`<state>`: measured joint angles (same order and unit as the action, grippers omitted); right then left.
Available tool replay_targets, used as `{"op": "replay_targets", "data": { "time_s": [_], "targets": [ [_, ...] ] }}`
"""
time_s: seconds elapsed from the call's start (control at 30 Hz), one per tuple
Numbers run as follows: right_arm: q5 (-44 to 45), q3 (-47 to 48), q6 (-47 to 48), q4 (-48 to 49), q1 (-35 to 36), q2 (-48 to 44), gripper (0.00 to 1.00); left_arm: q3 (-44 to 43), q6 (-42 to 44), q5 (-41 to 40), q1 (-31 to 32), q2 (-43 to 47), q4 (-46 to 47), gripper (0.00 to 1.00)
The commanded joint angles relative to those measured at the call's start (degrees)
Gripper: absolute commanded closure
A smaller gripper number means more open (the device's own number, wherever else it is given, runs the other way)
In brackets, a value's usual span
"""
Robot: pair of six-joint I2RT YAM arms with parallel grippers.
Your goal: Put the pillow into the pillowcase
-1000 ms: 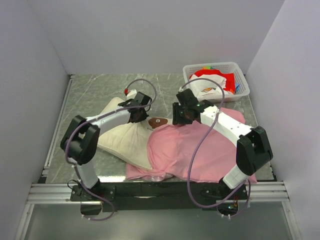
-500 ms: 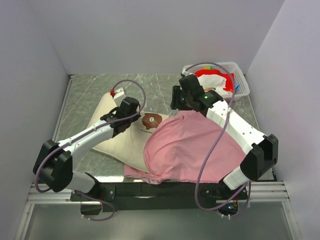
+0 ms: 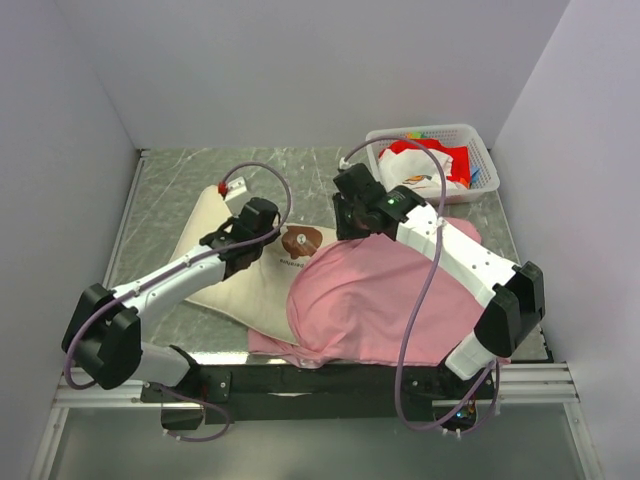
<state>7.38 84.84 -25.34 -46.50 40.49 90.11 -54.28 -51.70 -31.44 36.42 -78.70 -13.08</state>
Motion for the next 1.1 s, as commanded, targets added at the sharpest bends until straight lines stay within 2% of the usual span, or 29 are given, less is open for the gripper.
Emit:
{"op": "replay_targets", "data": {
  "time_s": [0.0, 0.1, 0.27, 0.4, 0.53, 0.73, 0.87, 0.9, 0.93, 0.97, 1.03, 1.07],
  "targets": [
    [1.06, 4.18, 1.44, -1.83, -0.41, 1.56, 0.8, -0.3, 0.11, -1.52, 0.49, 3.9, 5.61, 0.99],
    [-0.86, 7.88, 2.14, -1.93, -0.32, 3.93, 1.0, 0.05, 2.04, 0.06, 1.1, 4.43, 6.49, 0.99],
    [-1.67, 18.59, 2.49, -2.1, -0.06, 11.48, 1.0, -0.12, 3.18, 1.03, 2.86, 4.43, 7.46, 0.99],
    [-3.85, 22.38, 2.58, 3.86, 0.03, 15.35, 1.0, 0.58, 4.24, 2.87, 4.53, 4.08, 9.91, 0.99],
    [-5.44, 28.7, 1.88, 5.45, 1.69, 22.46, 1.0, -0.3, 3.98, 2.61, 6.11, 2.94, 11.15, 0.99],
    [-5.18, 29.87, -0.84, 11.33, 3.2, 24.6, 1.0, -4.86, 2.41, 3.57, 5.68, -3.21, 10.53, 0.99],
    [-4.3, 27.75, -3.66, 15.3, 1.61, 22.93, 1.0, -5.83, -1.64, 6.83, 1.83, -5.41, 10.54, 0.99],
    [-1.78, 27.58, -4.27, 15.13, 1.44, 22.57, 0.98, -6.53, -2.52, 7.18, 0.85, -5.94, 9.92, 0.99],
    [-1.32, 26.79, -4.19, 15.21, 0.91, 21.53, 0.86, -6.54, -3.05, 7.71, 0.15, -6.03, 10.61, 0.99],
    [-1.14, 26.0, -3.93, 15.56, 0.82, 20.73, 0.63, -6.71, -2.88, 8.75, -0.99, -6.2, 11.06, 0.99],
    [-0.09, 23.89, -3.14, 16.18, 0.73, 18.01, 0.54, -8.11, -2.18, 8.59, -1.62, -7.61, 10.19, 0.99],
    [0.61, 23.27, -2.96, 16.0, 0.73, 17.04, 0.44, -9.77, -1.91, 8.42, -1.97, -8.4, 9.57, 0.99]
  ]
}}
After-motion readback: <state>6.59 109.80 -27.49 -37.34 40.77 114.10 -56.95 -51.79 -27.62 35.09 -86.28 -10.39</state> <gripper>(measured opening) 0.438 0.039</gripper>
